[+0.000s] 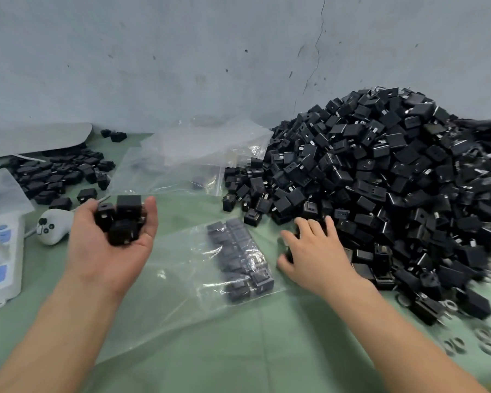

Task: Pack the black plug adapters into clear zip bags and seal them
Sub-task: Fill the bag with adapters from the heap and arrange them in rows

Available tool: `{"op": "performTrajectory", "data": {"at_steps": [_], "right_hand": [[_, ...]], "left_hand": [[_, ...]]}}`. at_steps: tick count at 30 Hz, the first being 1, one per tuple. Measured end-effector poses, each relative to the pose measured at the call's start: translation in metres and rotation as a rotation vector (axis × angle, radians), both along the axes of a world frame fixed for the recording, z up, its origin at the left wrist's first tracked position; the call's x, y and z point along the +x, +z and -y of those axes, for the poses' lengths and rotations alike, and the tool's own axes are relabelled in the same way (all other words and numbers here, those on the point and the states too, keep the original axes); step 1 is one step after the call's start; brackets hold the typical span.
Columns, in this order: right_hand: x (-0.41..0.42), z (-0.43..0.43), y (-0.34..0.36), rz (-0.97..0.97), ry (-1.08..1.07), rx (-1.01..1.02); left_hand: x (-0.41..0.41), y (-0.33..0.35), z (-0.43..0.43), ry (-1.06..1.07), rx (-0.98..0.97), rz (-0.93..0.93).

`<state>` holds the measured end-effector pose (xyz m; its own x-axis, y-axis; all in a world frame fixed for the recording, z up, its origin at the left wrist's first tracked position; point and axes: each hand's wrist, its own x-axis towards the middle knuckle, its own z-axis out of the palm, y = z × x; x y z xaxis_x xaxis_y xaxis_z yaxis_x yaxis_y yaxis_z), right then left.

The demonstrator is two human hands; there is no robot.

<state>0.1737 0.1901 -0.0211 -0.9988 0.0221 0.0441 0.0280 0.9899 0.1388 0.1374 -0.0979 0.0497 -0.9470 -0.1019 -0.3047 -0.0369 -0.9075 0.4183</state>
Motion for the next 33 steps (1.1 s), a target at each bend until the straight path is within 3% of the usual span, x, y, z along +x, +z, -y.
{"op": "performTrajectory", "data": {"at_steps": [6,10,15,17,19,22,26,29,31,33], "right_hand": [[-0.006,-0.019,-0.021,-0.383,0.178,0.042],[-0.013,-0.010,-0.017,-0.560,0.235,-0.087],[-0.014,0.035,0.015,-0.622,0.182,-0.645],[-0.010,0.074,0.039,-0.604,0.219,-0.985],[-0.007,0.126,0.057,-0.593,0.300,-1.175],[-0.004,0.200,0.068,-0.472,0.386,-1.198],[-0.007,0.255,0.064,-0.254,0.490,-1.103],[0.000,0.280,0.064,-0.169,0.618,-1.003],[0.003,0.285,0.064,-0.226,0.628,-1.058],[0.003,0.280,0.063,-0.290,0.505,-1.032]], "left_hand": [[0.012,-0.004,0.019,0.006,-0.048,-0.002],[0.014,-0.008,0.027,0.006,-0.083,0.023],[0.020,-0.014,0.019,-0.035,-0.071,0.038],[0.024,-0.015,0.005,-0.069,-0.076,0.061],[0.028,-0.016,-0.007,-0.106,-0.074,0.066],[0.032,-0.017,-0.011,-0.190,-0.109,-0.135],[0.036,-0.012,0.021,-0.115,-0.030,-0.313],[0.035,-0.013,0.064,-0.063,-0.124,-0.265],[0.032,-0.013,0.095,0.027,-0.048,-0.084],[0.034,-0.012,0.128,0.197,0.077,0.035]]}}
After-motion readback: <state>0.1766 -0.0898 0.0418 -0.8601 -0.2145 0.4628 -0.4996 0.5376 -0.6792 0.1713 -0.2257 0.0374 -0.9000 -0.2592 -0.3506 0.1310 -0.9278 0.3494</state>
